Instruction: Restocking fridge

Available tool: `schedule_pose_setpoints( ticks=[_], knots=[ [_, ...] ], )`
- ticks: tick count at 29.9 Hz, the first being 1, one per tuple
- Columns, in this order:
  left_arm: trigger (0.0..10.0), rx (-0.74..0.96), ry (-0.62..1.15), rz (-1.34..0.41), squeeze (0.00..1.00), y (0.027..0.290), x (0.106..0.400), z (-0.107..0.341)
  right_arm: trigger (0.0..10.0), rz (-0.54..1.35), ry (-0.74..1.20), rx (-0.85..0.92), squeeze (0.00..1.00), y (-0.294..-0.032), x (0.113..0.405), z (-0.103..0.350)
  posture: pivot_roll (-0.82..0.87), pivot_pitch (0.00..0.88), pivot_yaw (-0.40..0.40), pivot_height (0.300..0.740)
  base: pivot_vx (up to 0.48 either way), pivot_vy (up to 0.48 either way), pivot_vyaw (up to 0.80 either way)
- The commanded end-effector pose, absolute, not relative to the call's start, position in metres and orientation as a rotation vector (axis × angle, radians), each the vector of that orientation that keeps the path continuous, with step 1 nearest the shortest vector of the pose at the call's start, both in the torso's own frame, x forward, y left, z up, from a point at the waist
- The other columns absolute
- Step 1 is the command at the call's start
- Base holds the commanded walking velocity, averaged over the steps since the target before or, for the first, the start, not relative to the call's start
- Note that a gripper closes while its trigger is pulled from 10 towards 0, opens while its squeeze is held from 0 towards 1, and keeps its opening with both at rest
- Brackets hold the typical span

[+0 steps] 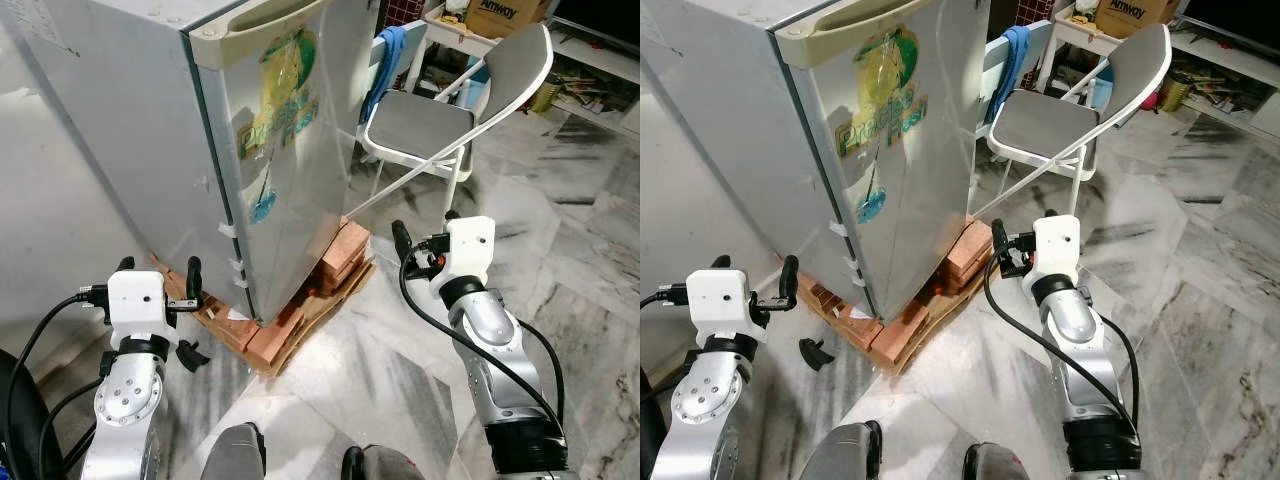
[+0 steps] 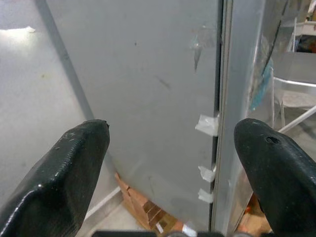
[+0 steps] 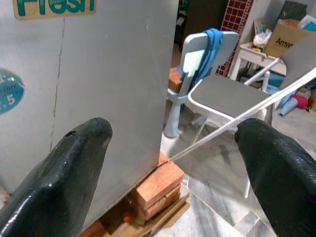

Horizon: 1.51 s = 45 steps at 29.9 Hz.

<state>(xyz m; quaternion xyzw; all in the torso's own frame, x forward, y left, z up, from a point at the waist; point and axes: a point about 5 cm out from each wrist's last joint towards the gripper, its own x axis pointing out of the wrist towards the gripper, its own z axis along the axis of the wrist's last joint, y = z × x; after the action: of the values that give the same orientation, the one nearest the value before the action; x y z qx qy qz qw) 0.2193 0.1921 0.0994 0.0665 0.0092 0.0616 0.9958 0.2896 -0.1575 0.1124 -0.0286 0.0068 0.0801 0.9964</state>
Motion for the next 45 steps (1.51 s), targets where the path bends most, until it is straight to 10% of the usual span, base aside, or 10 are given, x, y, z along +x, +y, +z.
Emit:
schedule_pose_setpoints(
  ticks=[1,22,45],
  knots=[
    [10.0,0.14,0.023,0.13,0.0,0.194,0.217,0.101,10.0,0.164,0.02,-0.043,0.0,-0.157,0.288,0.113,0.13,0.124,-0.043,0.74,0.0,0.0,-0.8],
    [10.0,0.154,0.023,0.122,0.0,0.193,0.219,0.101,10.0,0.168,0.025,-0.07,0.0,-0.16,0.292,0.111,0.13,0.121,-0.054,0.74,0.0,0.417,-0.19],
    [10.0,0.134,-0.043,0.106,0.0,0.198,0.238,0.115,10.0,0.173,0.029,-0.047,0.0,-0.15,0.303,0.114,0.13,0.145,-0.044,0.74,0.0,0.0,-0.32]
  ],
)
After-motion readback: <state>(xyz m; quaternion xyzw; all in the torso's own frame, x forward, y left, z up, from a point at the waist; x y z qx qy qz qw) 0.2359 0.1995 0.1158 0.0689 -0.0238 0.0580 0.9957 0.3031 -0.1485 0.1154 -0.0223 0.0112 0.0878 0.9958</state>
